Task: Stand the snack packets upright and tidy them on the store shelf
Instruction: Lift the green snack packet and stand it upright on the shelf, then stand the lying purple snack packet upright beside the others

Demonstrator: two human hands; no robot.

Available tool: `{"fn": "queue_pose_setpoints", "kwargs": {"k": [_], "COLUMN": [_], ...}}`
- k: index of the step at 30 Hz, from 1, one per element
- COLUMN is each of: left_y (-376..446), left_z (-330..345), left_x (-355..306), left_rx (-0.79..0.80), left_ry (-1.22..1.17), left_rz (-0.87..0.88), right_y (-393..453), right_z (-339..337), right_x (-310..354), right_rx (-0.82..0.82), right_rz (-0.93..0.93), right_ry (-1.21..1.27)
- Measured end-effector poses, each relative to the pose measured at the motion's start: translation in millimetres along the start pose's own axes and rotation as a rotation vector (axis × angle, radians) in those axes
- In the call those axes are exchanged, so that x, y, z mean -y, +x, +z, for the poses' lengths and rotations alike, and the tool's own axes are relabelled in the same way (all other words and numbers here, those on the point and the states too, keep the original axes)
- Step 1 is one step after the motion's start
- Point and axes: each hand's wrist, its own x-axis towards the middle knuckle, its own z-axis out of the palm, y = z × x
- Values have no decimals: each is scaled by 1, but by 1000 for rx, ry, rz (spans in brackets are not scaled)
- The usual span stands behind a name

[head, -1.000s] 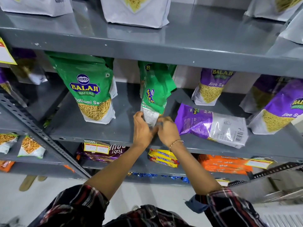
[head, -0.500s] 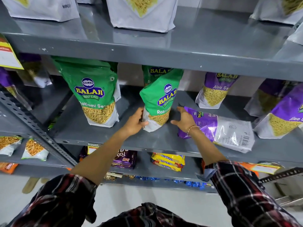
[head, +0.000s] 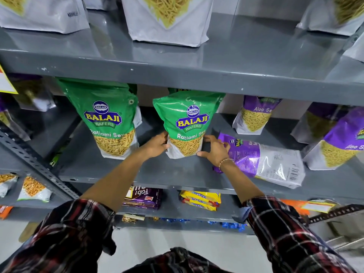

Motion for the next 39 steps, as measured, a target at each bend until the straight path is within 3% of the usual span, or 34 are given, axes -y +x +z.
{"fn": "queue_pose_setpoints", "kwargs": {"k": [5, 16, 18, 20, 23, 25, 27, 30, 32, 35, 37, 39], "left_y": [-1, -8, -13, -21, -46, -64, -78, -80, -69, -53, -42, -31], "left_z": [-3, 11, 18, 31, 60, 87, 122, 179, 216, 252, 267, 281], "left_x": [-4, 6, 6, 3, -21, -44, -72, -115, -135, -156, -163, -167], "left_rx": [40, -186, -281, -492, -945, -1042, -892, -514, -246, 115, 129, 18], "left_ry": [-73, 45, 79, 94, -274, -416, -505, -631, -628, -724, -818, -897], "left_rz": [-26, -17, -24, -56, -131, -110, -41, 6, -99, -394, -480, -483], "right_y": [9, -10, -12, -14, -18, -20, -21, -21, -17, -14, -14, -13], "right_z": [-4, 0, 0, -2, -20, -44, -77, -135, -169, -199, -206, -211], "right_x": [6, 5, 6, 7, 6, -2, -22, -71, -107, -142, -154, -163], "right_rx": [99, -46, -47, -25, 43, 7, -64, -129, -81, 117, 227, 272], "right_rz": [16, 25, 20, -1, -75, -141, -137, -14, 106, 244, 253, 215], "right_ry": [-41, -174, -220, -226, -96, -7, 24, 4, -74, -146, -155, -202]}}
